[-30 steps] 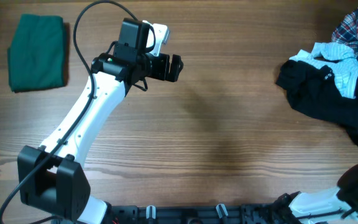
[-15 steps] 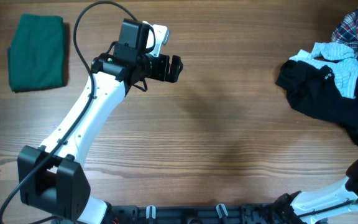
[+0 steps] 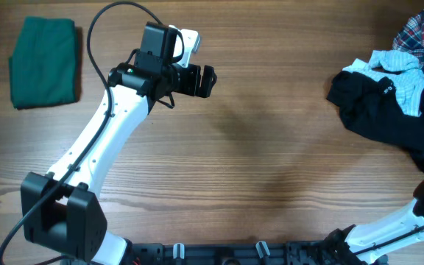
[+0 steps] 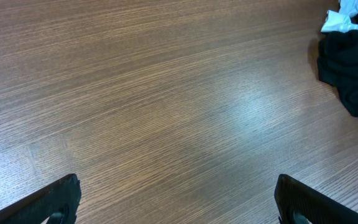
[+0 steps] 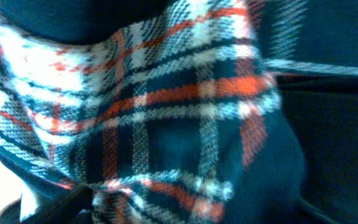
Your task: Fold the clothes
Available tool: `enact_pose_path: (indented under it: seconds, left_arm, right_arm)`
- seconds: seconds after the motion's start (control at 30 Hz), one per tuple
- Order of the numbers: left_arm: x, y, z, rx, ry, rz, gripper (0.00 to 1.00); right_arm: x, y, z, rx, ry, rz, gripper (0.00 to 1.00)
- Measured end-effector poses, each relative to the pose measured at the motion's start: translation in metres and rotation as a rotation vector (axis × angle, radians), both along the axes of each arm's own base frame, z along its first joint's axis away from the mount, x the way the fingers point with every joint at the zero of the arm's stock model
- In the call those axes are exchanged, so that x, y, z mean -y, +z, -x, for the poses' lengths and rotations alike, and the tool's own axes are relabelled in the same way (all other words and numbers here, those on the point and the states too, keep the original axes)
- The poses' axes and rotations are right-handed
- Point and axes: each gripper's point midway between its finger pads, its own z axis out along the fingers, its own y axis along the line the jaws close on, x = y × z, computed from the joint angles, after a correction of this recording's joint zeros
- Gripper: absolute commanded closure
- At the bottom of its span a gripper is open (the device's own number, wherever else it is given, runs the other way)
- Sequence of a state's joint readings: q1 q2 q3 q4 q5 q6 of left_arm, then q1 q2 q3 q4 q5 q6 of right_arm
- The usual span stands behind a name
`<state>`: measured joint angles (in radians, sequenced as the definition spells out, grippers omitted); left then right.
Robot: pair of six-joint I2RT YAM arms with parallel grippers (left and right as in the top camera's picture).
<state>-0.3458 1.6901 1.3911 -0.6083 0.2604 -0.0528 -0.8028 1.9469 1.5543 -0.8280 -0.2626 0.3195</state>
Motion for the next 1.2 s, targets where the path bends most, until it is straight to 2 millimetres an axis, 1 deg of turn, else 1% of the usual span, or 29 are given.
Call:
enact_pose_path:
  seconds: [0.03,0.1,0.23,0.33,0.43,0.53,0.6,0.63,0.7,0.73,0.77,0.8,0.83,0.93,1.0,1.07,1.2]
  left_arm:
    - [0.000,0.000,0.000,0.000,0.000,0.000,0.00]
    - [0.000,0.000,0.000,-0.001,0.000,0.000,0.00]
    - [0.000,0.000,0.000,-0.002,0.000,-0.001,0.00]
    - [0.000,0.000,0.000,-0.002,0.000,-0.001,0.00]
    - [0.000,0.000,0.000,-0.002,0.000,-0.001,0.00]
    - [0.000,0.000,0.000,-0.002,0.000,-0.001,0.00]
    - [0.000,0.000,0.000,-0.002,0.000,-0.001,0.00]
    - [0.000,0.000,0.000,-0.002,0.000,-0.001,0.00]
    - [0.000,0.000,0.000,-0.002,0.000,-0.001,0.00]
    - [0.000,0.000,0.000,-0.002,0.000,-0.001,0.00]
    - [0.000,0.000,0.000,-0.002,0.000,-0.001,0.00]
    - [0.000,0.000,0.000,-0.002,0.000,-0.001,0.00]
    - [0.000,0.000,0.000,-0.002,0.000,-0.001,0.00]
    - [0.000,0.000,0.000,-0.002,0.000,-0.001,0.00]
    - [0.000,0.000,0.000,-0.002,0.000,-0.001,0.00]
    - [0.000,0.000,0.000,-0.002,0.000,-0.001,0.00]
    - [0.000,0.000,0.000,-0.002,0.000,-0.001,0.00]
  right_arm:
    - [-0.001,-0.001,-0.002,0.002,0.009,0.003,0.60]
    - [-0.002,0.000,-0.007,0.018,0.012,0.008,0.68]
    - [-0.002,0.001,-0.012,0.037,0.024,0.018,0.74]
    - [-0.002,0.002,-0.013,0.040,0.025,0.018,0.75]
    - [-0.002,0.004,-0.013,0.043,0.025,0.021,0.72]
    - [-0.002,0.016,-0.013,0.062,0.027,0.039,0.69]
    - [-0.001,0.031,-0.015,0.087,0.028,0.060,0.67]
    - [0.000,0.042,-0.017,0.107,0.030,0.081,0.66]
    - [0.001,0.073,-0.019,0.160,0.032,0.132,0.67]
    - [0.000,0.092,-0.019,0.190,0.033,0.162,0.70]
    - [-0.001,0.105,-0.018,0.212,0.034,0.184,0.74]
    - [-0.003,0.122,-0.016,0.241,0.034,0.211,0.87]
    - [-0.005,0.135,-0.014,0.262,0.035,0.231,0.96]
    - [-0.017,0.180,-0.007,0.343,0.049,0.293,0.96]
    - [-0.028,0.200,-0.005,0.394,0.073,0.308,0.96]
    - [-0.040,0.216,-0.004,0.448,0.107,0.306,0.96]
    - [-0.065,0.243,-0.002,0.530,0.166,0.306,0.96]
